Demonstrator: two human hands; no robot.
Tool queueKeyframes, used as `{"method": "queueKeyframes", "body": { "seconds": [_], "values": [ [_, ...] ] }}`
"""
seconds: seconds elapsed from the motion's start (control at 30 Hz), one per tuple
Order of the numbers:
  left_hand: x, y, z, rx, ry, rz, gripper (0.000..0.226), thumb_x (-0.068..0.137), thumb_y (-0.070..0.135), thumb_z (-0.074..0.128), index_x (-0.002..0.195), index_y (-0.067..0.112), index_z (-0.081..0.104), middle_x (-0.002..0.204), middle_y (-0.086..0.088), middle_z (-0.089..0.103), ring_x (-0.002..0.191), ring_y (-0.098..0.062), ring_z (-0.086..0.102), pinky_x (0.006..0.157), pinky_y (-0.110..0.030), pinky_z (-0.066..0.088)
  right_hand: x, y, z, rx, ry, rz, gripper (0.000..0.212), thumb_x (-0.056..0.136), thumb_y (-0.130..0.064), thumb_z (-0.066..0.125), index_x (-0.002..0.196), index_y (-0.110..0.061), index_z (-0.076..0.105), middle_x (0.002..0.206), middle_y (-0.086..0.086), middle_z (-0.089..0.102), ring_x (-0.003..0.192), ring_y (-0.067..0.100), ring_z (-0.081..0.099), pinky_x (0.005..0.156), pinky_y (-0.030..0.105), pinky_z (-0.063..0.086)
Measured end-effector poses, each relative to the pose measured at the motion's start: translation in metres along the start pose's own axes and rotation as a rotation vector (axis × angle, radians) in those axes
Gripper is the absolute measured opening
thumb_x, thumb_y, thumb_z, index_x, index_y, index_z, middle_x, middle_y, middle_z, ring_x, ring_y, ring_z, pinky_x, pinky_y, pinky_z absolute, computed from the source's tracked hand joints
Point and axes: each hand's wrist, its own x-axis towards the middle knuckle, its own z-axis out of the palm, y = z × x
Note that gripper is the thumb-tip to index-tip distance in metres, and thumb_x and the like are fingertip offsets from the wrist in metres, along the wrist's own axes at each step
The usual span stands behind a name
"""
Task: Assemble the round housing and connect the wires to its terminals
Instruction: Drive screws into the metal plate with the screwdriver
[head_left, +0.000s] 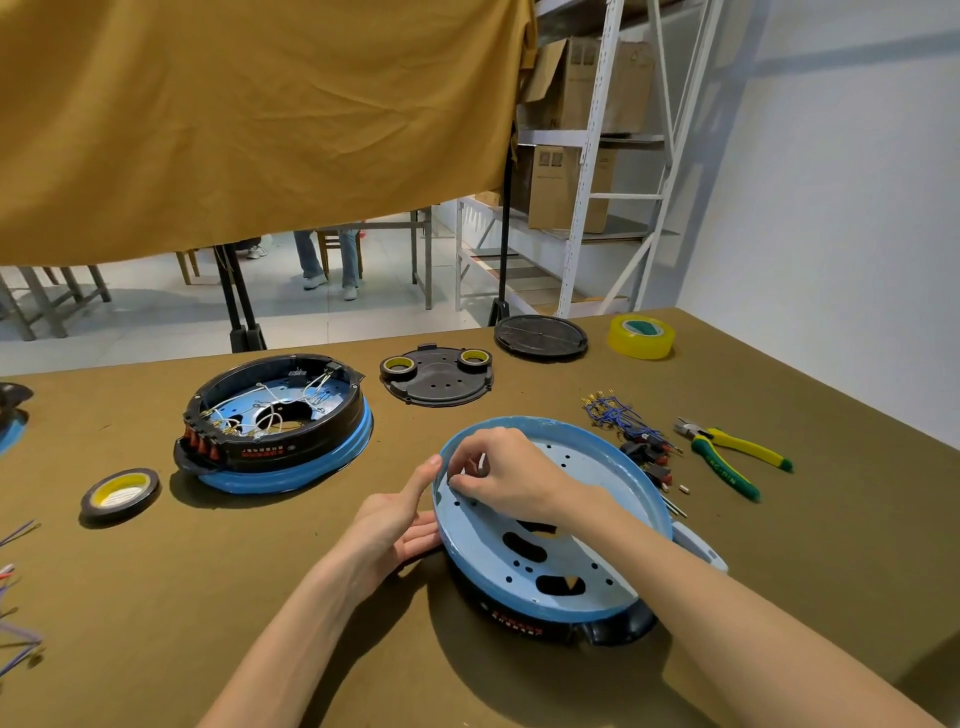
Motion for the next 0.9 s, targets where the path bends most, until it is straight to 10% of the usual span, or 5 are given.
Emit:
{"method": "queueKeyframes", "body": {
  "seconds": [0.7,0.9],
  "values": [
    [-0.011,0.0,-0.009,0.021,-0.11,-0.012,0.097,0.065,0.053,0.089,0.137,0.001,0.048,0.11,-0.022,0.076,0.102,-0.032,0.076,0.087,-0.041,0.063,-0.008,0.006,0.005,-0.015,0.044,-0.03,0.013,0.09,-0.035,0.072,0.092,-0.023,0.076,0.095,-0.006,0.058,0.083,0.008,0.055,0.08,0.035,0.052],
    [-0.013,0.0,-0.004,0.01,-0.059,-0.004,0.1,0.063,0.054,0.088,0.137,0.0,0.048,0.106,-0.022,0.077,0.097,-0.032,0.077,0.075,-0.038,0.065,-0.011,0.003,0.007,0.0,0.081,-0.012,0.016,0.091,-0.038,0.072,0.087,-0.022,0.076,0.093,-0.004,0.058,0.086,0.01,0.053,0.079,0.033,0.048]
  ]
}}
